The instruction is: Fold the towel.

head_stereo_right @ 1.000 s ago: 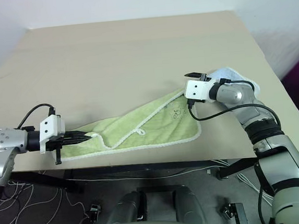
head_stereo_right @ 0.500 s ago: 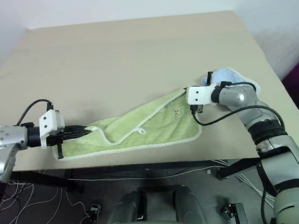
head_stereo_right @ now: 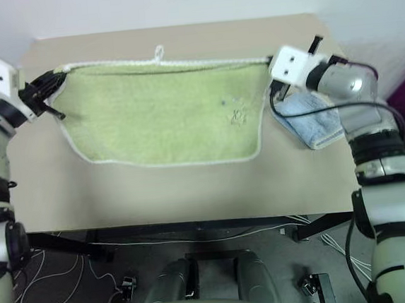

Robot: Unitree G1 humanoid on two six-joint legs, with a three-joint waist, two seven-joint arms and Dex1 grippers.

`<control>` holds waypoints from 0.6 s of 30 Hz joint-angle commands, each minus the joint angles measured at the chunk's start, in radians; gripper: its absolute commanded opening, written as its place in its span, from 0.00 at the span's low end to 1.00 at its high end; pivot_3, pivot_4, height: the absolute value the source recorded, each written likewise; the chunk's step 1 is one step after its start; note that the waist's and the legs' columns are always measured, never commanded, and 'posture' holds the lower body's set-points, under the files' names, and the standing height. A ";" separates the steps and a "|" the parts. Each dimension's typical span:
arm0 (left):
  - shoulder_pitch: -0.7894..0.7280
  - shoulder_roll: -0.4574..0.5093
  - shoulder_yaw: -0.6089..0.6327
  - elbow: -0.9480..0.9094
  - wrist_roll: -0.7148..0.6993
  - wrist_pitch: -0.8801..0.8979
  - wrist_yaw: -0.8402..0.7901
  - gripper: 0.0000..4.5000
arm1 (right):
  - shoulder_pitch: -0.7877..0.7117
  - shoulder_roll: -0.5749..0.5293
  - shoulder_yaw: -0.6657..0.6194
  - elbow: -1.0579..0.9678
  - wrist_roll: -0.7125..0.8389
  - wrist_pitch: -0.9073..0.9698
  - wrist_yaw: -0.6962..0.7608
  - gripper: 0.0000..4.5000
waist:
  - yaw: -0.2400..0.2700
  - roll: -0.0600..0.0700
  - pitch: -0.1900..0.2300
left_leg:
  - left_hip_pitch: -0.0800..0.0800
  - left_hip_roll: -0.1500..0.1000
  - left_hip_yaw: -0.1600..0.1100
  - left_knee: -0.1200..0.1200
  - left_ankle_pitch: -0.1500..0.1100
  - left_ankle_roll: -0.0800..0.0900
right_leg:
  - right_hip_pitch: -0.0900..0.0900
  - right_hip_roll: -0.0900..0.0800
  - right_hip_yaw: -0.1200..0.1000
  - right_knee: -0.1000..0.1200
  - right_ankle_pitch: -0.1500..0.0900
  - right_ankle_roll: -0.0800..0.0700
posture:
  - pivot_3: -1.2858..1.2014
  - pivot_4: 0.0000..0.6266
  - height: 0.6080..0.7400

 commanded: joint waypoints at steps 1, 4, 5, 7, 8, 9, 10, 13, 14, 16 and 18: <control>-0.123 -0.014 0.024 0.094 0.011 -0.024 0.051 0.00 | -0.123 -0.009 -0.037 0.113 -0.004 0.004 -0.051 0.01 | 0.002 0.000 0.000 | -0.001 0.000 0.000 0.001 0.001 -0.001 | -0.001 0.000 0.000 0.000 0.000 0.000 | 0.52 0.24 1.00; -0.227 -0.028 0.027 0.162 0.022 -0.061 0.062 0.00 | -0.212 -0.017 -0.043 0.137 0.017 -0.005 -0.023 0.01 | 0.001 0.000 0.000 | -0.003 0.000 0.000 0.000 0.002 -0.003 | -0.003 0.000 0.000 0.000 0.000 0.000 | 0.52 0.24 1.00; -0.251 -0.023 0.034 0.177 0.018 -0.064 0.060 0.00 | -0.223 -0.025 -0.049 0.124 0.030 -0.003 -0.006 0.01 | -0.001 0.000 0.000 | -0.003 0.000 0.000 0.000 0.002 -0.004 | -0.004 0.000 0.000 0.000 0.000 0.000 | 0.52 0.24 1.00; -0.276 -0.010 0.045 0.195 0.013 -0.074 0.051 0.00 | -0.221 -0.042 -0.062 0.093 0.049 0.003 0.024 0.01 | -0.005 0.000 0.000 | -0.006 0.000 0.000 0.000 0.002 -0.004 | -0.006 0.000 0.000 0.000 0.000 0.000 | 0.52 0.24 1.00; -0.277 0.004 0.052 0.195 0.007 -0.076 0.035 0.00 | -0.200 -0.057 -0.074 0.052 0.072 0.018 0.057 0.01 | -0.009 0.000 0.000 | -0.007 0.000 0.000 0.000 0.002 -0.004 | -0.007 0.000 0.000 0.000 0.000 0.000 | 0.52 0.24 1.00; -0.270 0.019 0.059 0.193 0.000 -0.081 0.012 0.00 | -0.169 -0.073 -0.088 0.004 0.100 0.038 0.094 0.01 | -0.013 0.000 0.000 | -0.007 0.000 0.000 0.000 0.002 -0.004 | -0.007 -0.001 0.000 0.000 0.000 0.000 | 0.52 0.24 1.00; -0.250 0.033 0.070 0.175 -0.017 -0.073 -0.029 0.00 | -0.121 -0.091 -0.103 -0.061 0.137 0.069 0.146 0.01 | -0.017 0.000 0.000 | -0.008 0.000 0.000 0.000 0.002 -0.004 | -0.007 -0.001 0.000 -0.001 0.000 0.000 | 0.52 0.24 1.00; -0.158 0.065 0.091 0.105 -0.063 -0.053 -0.162 0.00 | 0.047 -0.139 -0.137 -0.249 0.230 0.151 0.264 0.01 | -0.024 0.000 0.000 | -0.008 0.000 0.000 0.001 0.002 -0.004 | -0.007 -0.001 0.000 -0.001 0.000 0.000 | 0.52 0.24 1.00; -0.092 0.081 0.092 0.061 -0.079 -0.035 -0.218 0.00 | 0.134 -0.155 -0.151 -0.328 0.266 0.186 0.298 0.01 | -0.025 0.000 0.000 | -0.008 0.000 0.000 0.000 0.002 -0.004 | -0.007 -0.001 0.000 -0.001 0.000 0.000 | 0.52 0.24 1.00; 0.033 0.109 0.086 -0.023 -0.094 -0.004 -0.294 0.00 | 0.279 -0.177 -0.176 -0.461 0.322 0.262 0.339 0.01 | -0.026 0.001 0.000 | -0.008 0.000 0.000 0.001 0.002 -0.004 | -0.007 -0.001 0.000 0.000 0.000 0.000 | 0.52 0.24 1.00; 0.166 0.134 0.078 -0.113 -0.109 0.057 -0.352 0.00 | 0.415 -0.194 -0.188 -0.568 0.351 0.311 0.364 0.01 | -0.024 0.001 0.000 | -0.007 0.001 0.000 0.002 0.001 -0.002 | -0.007 -0.001 0.001 0.002 0.000 0.000 | 0.52 0.24 1.00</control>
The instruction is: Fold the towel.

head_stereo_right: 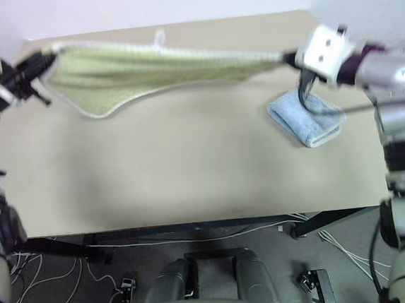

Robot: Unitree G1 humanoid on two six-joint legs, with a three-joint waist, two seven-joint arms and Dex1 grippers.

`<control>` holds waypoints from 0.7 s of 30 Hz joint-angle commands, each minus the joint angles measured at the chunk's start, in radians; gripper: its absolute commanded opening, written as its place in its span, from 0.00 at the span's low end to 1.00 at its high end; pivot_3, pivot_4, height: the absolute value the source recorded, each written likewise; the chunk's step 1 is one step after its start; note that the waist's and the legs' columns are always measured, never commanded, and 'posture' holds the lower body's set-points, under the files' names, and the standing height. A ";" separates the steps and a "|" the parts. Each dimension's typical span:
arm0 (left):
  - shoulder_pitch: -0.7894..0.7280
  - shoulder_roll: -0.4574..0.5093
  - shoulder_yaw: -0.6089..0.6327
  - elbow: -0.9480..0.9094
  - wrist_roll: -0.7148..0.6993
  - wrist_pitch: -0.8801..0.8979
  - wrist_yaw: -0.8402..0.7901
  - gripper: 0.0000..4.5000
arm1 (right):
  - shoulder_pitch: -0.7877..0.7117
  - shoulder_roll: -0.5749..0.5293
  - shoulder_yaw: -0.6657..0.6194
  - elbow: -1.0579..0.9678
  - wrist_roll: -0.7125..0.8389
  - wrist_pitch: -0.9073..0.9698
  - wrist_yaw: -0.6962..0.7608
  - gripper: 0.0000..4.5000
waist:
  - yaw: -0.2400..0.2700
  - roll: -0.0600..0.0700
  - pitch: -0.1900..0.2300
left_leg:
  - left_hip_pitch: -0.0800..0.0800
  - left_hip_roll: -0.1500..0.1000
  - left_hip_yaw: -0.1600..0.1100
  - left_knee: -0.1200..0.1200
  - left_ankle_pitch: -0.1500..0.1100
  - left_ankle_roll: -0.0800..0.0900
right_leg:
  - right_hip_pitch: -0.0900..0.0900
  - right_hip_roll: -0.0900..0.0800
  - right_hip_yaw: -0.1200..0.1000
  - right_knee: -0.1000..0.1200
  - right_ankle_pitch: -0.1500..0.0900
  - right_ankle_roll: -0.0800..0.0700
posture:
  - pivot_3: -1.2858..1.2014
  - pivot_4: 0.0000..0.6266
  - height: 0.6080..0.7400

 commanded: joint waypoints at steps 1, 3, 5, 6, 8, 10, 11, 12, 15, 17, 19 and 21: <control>0.163 0.067 0.030 -0.152 -0.045 0.094 -0.092 0.00 | 0.151 -0.050 -0.068 -0.181 0.068 0.096 0.046 0.01 | 0.003 0.000 0.000 | 0.000 0.000 0.000 0.000 -0.001 0.002 | 0.000 0.000 0.000 0.001 0.000 0.000 | 0.52 0.24 1.00; 0.288 0.085 0.041 -0.247 -0.071 0.155 -0.134 0.00 | 0.265 -0.061 -0.071 -0.256 0.088 0.126 0.070 0.01 | 0.005 0.000 0.000 | 0.000 0.000 0.000 0.002 -0.001 0.002 | -0.001 0.000 0.000 0.004 0.000 0.000 | 0.52 0.24 1.00; 0.377 0.100 0.050 -0.309 -0.085 0.199 -0.148 0.00 | 0.336 -0.065 -0.076 -0.317 0.114 0.161 0.082 0.01 | 0.008 0.000 0.000 | 0.000 0.000 -0.001 0.002 -0.001 0.003 | 0.000 0.000 0.000 0.004 0.000 0.000 | 0.52 0.24 1.00; 0.416 0.108 0.049 -0.333 -0.082 0.208 -0.150 0.00 | 0.364 -0.075 -0.078 -0.346 0.134 0.180 0.102 0.01 | 0.009 0.000 0.000 | 0.001 0.000 -0.001 0.003 -0.001 0.003 | 0.001 0.000 0.000 0.004 0.000 0.000 | 0.52 0.24 1.00; 0.467 0.120 0.045 -0.360 -0.072 0.214 -0.149 0.00 | 0.393 -0.087 -0.080 -0.381 0.160 0.205 0.132 0.01 | 0.015 0.000 0.000 | 0.003 0.000 -0.001 0.003 -0.001 0.003 | 0.003 -0.001 0.000 0.004 0.000 0.000 | 0.52 0.24 1.00; 0.479 0.123 0.042 -0.367 -0.064 0.211 -0.138 0.00 | 0.385 -0.088 -0.078 -0.384 0.161 0.213 0.133 0.01 | 0.020 0.000 0.000 | 0.006 0.000 -0.001 0.002 -0.001 0.003 | 0.006 -0.001 0.000 0.004 0.000 0.000 | 0.52 0.24 1.00; 0.460 0.117 0.037 -0.352 -0.048 0.202 -0.108 0.00 | 0.347 -0.075 -0.065 -0.358 0.137 0.208 0.109 0.01 | 0.023 0.000 0.000 | 0.007 0.000 -0.001 0.002 -0.001 0.003 | 0.007 -0.001 0.000 0.004 0.000 0.000 | 0.52 0.24 1.00; 0.430 0.107 0.028 -0.327 -0.025 0.186 -0.069 0.00 | 0.298 -0.056 -0.046 -0.323 0.105 0.203 0.078 0.01 | 0.024 0.000 0.000 | 0.007 0.000 -0.001 0.002 -0.001 0.003 | 0.007 -0.001 0.000 0.004 0.000 0.000 | 0.52 0.24 1.00; 0.330 0.072 -0.008 -0.229 0.059 0.102 0.054 0.00 | 0.151 0.002 0.025 -0.191 -0.013 0.176 -0.020 0.01 | 0.031 0.000 0.000 | 0.009 0.000 0.000 0.002 -0.001 0.003 | 0.008 0.000 0.000 0.004 0.000 -0.001 | 0.52 0.24 1.00; 0.258 0.049 -0.048 -0.134 0.131 0.049 0.133 0.00 | 0.058 0.044 0.071 -0.087 -0.075 0.151 -0.062 0.01 | 0.032 -0.001 0.000 | 0.009 0.000 0.000 0.002 -0.001 0.003 | 0.008 0.000 0.000 0.004 0.000 -0.001 | 0.52 0.24 1.00; 0.178 0.023 -0.099 -0.019 0.216 -0.002 0.228 0.00 | -0.040 0.091 0.124 0.048 -0.137 0.105 -0.092 0.01 | 0.032 -0.001 0.000 | 0.009 -0.001 0.000 0.001 -0.001 0.002 | 0.007 0.000 -0.001 0.003 0.000 -0.001 | 0.52 0.24 1.00; 0.127 0.009 -0.137 0.067 0.270 -0.041 0.277 0.00 | -0.105 0.123 0.162 0.154 -0.184 0.054 -0.113 0.01 | 0.030 -0.001 0.000 | 0.007 -0.001 0.000 0.001 -0.001 0.002 | 0.005 0.000 -0.001 0.003 0.000 -0.001 | 0.52 0.24 1.00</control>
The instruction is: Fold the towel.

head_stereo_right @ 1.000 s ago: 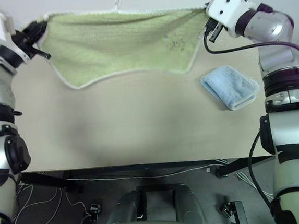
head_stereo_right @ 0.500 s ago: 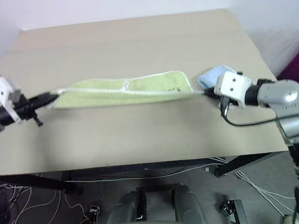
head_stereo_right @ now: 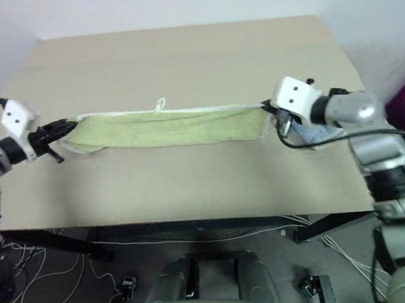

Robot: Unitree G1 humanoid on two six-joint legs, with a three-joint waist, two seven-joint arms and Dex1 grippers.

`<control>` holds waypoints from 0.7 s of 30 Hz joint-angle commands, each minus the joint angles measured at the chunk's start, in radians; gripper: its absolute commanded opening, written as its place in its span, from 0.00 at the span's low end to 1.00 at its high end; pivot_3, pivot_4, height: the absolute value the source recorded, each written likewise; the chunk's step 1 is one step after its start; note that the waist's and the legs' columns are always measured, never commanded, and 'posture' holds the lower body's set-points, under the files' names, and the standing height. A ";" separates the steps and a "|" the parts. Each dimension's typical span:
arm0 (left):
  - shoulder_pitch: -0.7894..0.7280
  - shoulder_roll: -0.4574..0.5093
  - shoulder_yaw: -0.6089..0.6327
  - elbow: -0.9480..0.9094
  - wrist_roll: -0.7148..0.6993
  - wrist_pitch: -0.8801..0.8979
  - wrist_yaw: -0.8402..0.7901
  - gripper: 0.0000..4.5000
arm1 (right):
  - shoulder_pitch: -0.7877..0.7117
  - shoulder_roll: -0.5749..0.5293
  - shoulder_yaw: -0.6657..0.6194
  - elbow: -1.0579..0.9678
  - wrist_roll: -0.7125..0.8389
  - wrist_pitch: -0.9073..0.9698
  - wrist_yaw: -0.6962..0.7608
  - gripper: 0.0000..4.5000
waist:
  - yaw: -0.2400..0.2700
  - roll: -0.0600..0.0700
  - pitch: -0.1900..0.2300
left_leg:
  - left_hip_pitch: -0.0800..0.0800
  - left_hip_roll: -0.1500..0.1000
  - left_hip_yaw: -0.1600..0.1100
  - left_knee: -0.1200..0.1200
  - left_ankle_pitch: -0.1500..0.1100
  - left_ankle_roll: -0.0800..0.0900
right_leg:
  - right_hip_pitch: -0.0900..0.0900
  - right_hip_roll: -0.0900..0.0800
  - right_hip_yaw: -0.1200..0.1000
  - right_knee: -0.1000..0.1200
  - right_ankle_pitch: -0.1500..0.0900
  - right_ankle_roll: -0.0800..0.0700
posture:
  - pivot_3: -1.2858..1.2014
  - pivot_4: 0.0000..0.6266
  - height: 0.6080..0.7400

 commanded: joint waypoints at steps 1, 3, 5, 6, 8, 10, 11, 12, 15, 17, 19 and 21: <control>-0.065 0.002 -0.050 0.156 0.117 -0.082 0.112 0.00 | -0.100 0.032 0.043 0.198 -0.101 -0.098 -0.061 0.01 | -0.002 0.000 0.000 | -0.001 0.000 0.000 0.000 0.000 0.000 | -0.001 0.000 0.000 0.000 0.000 0.000 | 0.52 0.24 1.00; -0.099 -0.010 -0.085 0.225 0.160 -0.116 0.148 0.00 | -0.169 0.073 0.076 0.326 -0.146 -0.152 -0.110 0.01 | -0.005 0.000 0.000 | -0.001 0.000 0.001 0.000 0.000 0.000 | -0.002 0.000 0.000 0.000 0.000 0.000 | 0.52 0.24 1.00; -0.123 -0.021 -0.114 0.277 0.197 -0.147 0.182 0.00 | -0.223 0.103 0.102 0.435 -0.190 -0.208 -0.162 0.01 | -0.008 0.000 0.000 | -0.002 0.000 0.001 0.000 0.000 0.000 | -0.003 0.001 0.000 0.001 0.000 0.000 | 0.52 0.24 1.00; -0.135 -0.027 -0.130 0.301 0.219 -0.163 0.210 0.00 | -0.249 0.120 0.117 0.494 -0.215 -0.236 -0.197 0.01 | -0.010 0.000 0.000 | -0.002 0.000 0.001 -0.001 0.000 0.000 | -0.004 0.000 0.001 0.002 0.000 0.000 | 0.52 0.24 1.00; -0.156 -0.040 -0.147 0.339 0.243 -0.195 0.254 0.00 | -0.286 0.145 0.136 0.589 -0.248 -0.283 -0.246 0.01 | -0.014 0.000 0.000 | -0.002 0.000 0.001 0.000 0.001 -0.001 | -0.004 0.001 0.000 0.002 0.000 0.000 | 0.52 0.24 1.00; -0.178 -0.053 -0.147 0.372 0.252 -0.206 0.285 0.00 | -0.307 0.163 0.142 0.646 -0.259 -0.317 -0.266 0.01 | -0.015 0.000 0.000 | -0.002 0.000 0.001 0.000 0.001 -0.001 | -0.004 0.001 0.000 0.003 0.000 0.000 | 0.52 0.24 1.00; -0.186 -0.057 -0.147 0.386 0.257 -0.210 0.295 0.00 | -0.314 0.169 0.144 0.665 -0.264 -0.331 -0.271 0.01 | -0.015 0.000 0.000 | -0.002 0.000 0.001 0.000 0.001 -0.001 | -0.004 0.000 0.000 0.003 0.000 0.000 | 0.52 0.24 1.00; -0.192 -0.063 -0.146 0.398 0.256 -0.210 0.288 0.00 | -0.317 0.174 0.148 0.684 -0.271 -0.350 -0.272 0.01 | -0.017 0.000 0.000 | -0.002 -0.001 0.001 0.000 0.001 -0.001 | -0.004 0.000 0.000 0.003 0.000 0.000 | 0.52 0.24 1.00; -0.194 -0.076 -0.129 0.414 0.236 -0.215 0.266 0.11 | -0.313 0.183 0.146 0.724 -0.272 -0.387 -0.269 0.10 | -0.023 0.000 0.000 | -0.002 -0.001 0.001 0.000 0.001 -0.001 | -0.004 0.000 0.000 0.003 0.000 0.000 | 0.52 0.24 1.00; -0.193 -0.077 -0.123 0.413 0.231 -0.226 0.260 0.22 | -0.306 0.183 0.140 0.729 -0.273 -0.411 -0.281 0.21 | -0.028 0.000 0.000 | -0.002 0.000 0.001 0.000 0.001 -0.001 | -0.004 0.000 0.000 0.004 0.000 0.000 | 0.52 0.24 1.00; -0.193 -0.076 -0.114 0.413 0.227 -0.231 0.264 0.39 | -0.299 0.185 0.122 0.724 -0.255 -0.418 -0.281 0.38 | -0.029 0.000 0.000 | -0.002 0.000 0.001 0.000 0.001 -0.001 | -0.004 0.001 0.000 0.004 0.000 0.000 | 0.52 0.24 1.00; -0.192 -0.069 -0.108 0.409 0.232 -0.239 0.284 0.52 | -0.282 0.178 0.103 0.696 -0.241 -0.434 -0.285 0.50 | -0.032 0.000 0.000 | -0.002 0.000 0.001 0.000 0.001 -0.001 | -0.005 0.001 0.000 0.004 0.000 0.000 | 0.52 0.24 1.00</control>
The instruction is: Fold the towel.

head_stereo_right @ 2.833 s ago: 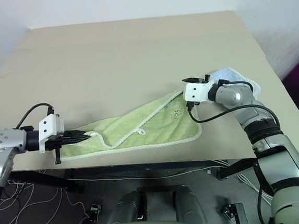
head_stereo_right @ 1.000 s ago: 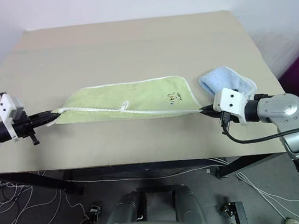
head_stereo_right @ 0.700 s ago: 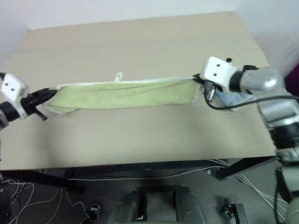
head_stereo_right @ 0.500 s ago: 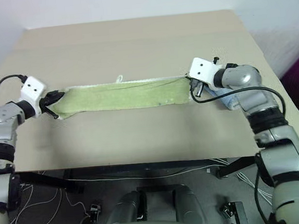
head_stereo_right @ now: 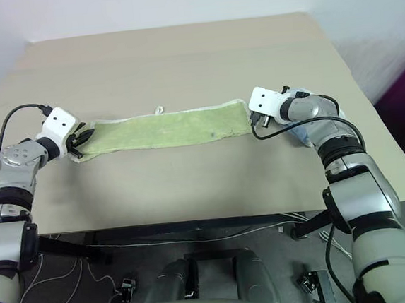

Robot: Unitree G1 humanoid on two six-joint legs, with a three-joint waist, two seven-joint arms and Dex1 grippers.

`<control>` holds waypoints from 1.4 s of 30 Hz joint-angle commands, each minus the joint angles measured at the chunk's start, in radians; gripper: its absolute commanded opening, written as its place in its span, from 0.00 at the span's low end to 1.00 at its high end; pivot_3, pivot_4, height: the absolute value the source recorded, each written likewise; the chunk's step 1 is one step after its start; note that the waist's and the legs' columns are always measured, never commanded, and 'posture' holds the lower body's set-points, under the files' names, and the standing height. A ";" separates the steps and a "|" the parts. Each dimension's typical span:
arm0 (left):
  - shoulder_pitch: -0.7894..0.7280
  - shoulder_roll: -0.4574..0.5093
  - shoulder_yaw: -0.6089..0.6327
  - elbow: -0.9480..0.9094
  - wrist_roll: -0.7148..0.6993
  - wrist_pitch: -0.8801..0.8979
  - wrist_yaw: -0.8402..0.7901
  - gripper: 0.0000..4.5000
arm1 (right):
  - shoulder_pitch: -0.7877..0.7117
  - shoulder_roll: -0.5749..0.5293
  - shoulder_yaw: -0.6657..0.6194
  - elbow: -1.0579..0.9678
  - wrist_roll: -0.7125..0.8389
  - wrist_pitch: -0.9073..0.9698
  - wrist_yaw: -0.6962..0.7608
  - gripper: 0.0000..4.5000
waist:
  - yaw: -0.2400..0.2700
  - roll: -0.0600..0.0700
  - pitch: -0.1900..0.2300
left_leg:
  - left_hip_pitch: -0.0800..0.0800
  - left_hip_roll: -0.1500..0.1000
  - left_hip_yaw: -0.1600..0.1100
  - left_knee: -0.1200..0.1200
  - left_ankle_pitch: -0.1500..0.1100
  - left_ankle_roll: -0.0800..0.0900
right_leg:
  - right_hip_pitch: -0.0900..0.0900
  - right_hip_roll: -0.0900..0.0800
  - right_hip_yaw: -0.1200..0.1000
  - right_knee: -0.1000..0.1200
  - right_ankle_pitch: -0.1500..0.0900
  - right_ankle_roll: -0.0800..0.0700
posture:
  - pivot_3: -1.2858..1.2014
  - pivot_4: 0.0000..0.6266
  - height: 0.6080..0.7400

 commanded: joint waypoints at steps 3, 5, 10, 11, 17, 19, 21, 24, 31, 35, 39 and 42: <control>-0.003 0.037 0.024 -0.021 0.005 -0.054 0.055 0.74 | 0.042 -0.036 -0.068 -0.108 0.022 -0.053 -0.052 0.73 | 0.001 0.000 0.000 | 0.000 0.000 0.000 0.000 0.000 0.000 | 0.000 0.000 0.000 0.000 0.000 0.000 | 0.52 0.24 1.00; 0.014 0.049 0.053 -0.041 -0.024 -0.062 0.064 0.81 | 0.096 -0.058 -0.122 -0.214 0.061 -0.005 -0.059 0.88 | 0.004 0.000 0.000 | 0.000 0.000 0.000 0.000 0.000 0.000 | 0.000 0.000 0.000 0.000 0.000 0.000 | 0.52 0.24 1.00; 0.087 0.076 0.126 -0.104 -0.081 -0.058 0.076 0.81 | 0.340 -0.042 -0.351 -0.690 0.406 0.520 0.051 0.94 | 0.006 0.000 0.000 | 0.000 0.000 -0.001 0.000 0.000 0.000 | 0.000 -0.002 0.000 0.000 0.000 0.000 | 0.52 0.24 1.00; 0.104 0.073 0.148 -0.127 -0.108 -0.052 0.063 0.81 | 0.389 -0.027 -0.404 -0.795 0.502 0.682 0.045 0.94 | 0.008 0.000 0.000 | 0.000 0.000 -0.001 0.000 0.000 0.000 | 0.001 -0.002 0.000 0.000 0.000 0.000 | 0.52 0.24 1.00; 0.188 0.034 0.210 -0.307 -0.239 -0.006 -0.064 0.81 | 0.449 0.133 -0.726 -1.030 0.909 1.409 -0.182 0.97 | 0.010 0.000 0.000 | 0.000 0.001 -0.002 0.001 0.000 0.000 | 0.001 -0.002 0.000 0.002 0.000 0.000 | 0.52 0.24 1.00; 0.212 0.027 0.210 -0.364 -0.259 0.015 -0.098 0.81 | 0.442 0.196 -0.824 -1.047 0.988 1.582 -0.260 0.97 | 0.014 0.000 0.000 | 0.000 0.000 -0.002 0.001 0.000 0.000 | 0.001 -0.002 0.000 0.001 0.000 0.000 | 0.52 0.24 1.00; 0.227 0.016 0.215 -0.413 -0.292 0.040 -0.140 0.81 | 0.424 0.284 -0.927 -1.073 1.043 1.729 -0.347 0.97 | 0.014 0.000 0.000 | 0.000 0.000 -0.002 0.000 0.000 0.000 | 0.001 -0.002 0.000 0.001 0.000 0.000 | 0.52 0.24 1.00; 0.244 0.005 0.223 -0.473 -0.335 0.079 -0.189 0.81 | 0.371 0.395 -1.056 -1.100 1.047 1.873 -0.459 0.97 | 0.011 0.000 0.000 | 0.000 0.001 -0.001 0.000 0.000 0.000 | 0.000 -0.002 0.000 0.002 0.000 0.000 | 0.52 0.24 1.00; 0.288 -0.019 0.210 -0.604 -0.394 0.158 -0.281 0.81 | 0.236 0.587 -1.255 -1.073 1.003 1.928 -0.624 0.97 | 0.006 0.000 -0.001 | 0.000 0.001 -0.001 0.000 0.000 0.000 | -0.001 -0.002 0.001 0.002 0.000 0.000 | 0.52 0.24 1.00; 0.292 -0.031 0.209 -0.631 -0.392 0.173 -0.283 0.81 | 0.191 0.608 -1.275 -0.965 0.987 1.858 -0.660 0.97 | 0.005 0.000 -0.001 | 0.000 0.001 -0.001 -0.001 0.000 0.000 | -0.001 -0.002 0.001 0.002 0.000 0.000 | 0.52 0.24 1.00; 0.298 -0.031 0.211 -0.664 -0.393 0.188 -0.293 0.81 | 0.182 0.598 -1.257 -0.855 0.965 1.761 -0.692 0.97 | 0.003 0.000 -0.001 | 0.000 0.001 -0.001 -0.001 0.000 0.000 | -0.001 -0.002 0.001 0.002 0.000 0.000 | 0.52 0.24 1.00; 0.306 -0.030 0.216 -0.694 -0.399 0.201 -0.296 0.81 | 0.180 0.596 -1.244 -0.821 0.974 1.728 -0.705 0.97 | 0.000 -0.002 -0.002 | 0.002 0.001 0.000 -0.001 0.000 0.000 | 0.001 -0.001 0.001 0.002 0.000 0.000 | 0.52 0.24 1.00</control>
